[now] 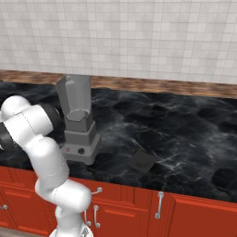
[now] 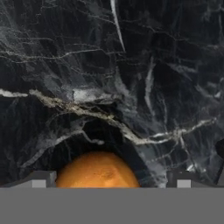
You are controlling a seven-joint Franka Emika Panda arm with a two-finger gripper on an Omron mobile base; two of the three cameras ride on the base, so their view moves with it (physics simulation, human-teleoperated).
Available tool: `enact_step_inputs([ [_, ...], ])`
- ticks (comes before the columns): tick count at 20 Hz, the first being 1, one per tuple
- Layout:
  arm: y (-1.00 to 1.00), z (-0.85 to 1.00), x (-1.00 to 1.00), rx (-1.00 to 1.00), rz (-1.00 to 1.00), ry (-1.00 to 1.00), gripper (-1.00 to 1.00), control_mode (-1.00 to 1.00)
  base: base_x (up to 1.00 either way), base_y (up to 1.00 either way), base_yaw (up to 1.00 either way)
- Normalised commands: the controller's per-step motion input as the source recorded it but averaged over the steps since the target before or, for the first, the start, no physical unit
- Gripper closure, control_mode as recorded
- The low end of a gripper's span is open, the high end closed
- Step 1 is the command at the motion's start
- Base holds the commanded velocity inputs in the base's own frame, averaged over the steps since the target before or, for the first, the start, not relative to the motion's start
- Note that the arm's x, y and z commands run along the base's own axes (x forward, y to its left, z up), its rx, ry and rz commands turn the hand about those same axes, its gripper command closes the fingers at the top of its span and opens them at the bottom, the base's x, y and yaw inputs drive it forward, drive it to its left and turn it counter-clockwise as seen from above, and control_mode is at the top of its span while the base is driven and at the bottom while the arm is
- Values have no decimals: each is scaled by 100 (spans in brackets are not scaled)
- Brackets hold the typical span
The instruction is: Open the blender lid, put the orange in the blender, close the lid, and start the blender.
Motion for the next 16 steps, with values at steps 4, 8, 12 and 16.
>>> enact_step_inputs([
  [4,-31,-23,-1,4,2,0,-100,-100,0,0,0],
  [8,-51,-19,-12,8,0,0,-100,-100,0,0,0],
  [12,-50,-17,-19,8,0,0,-100,-100,0,0,0],
  [16,-48,-25,-26,6,0,0,-100,-100,0,0,0],
])
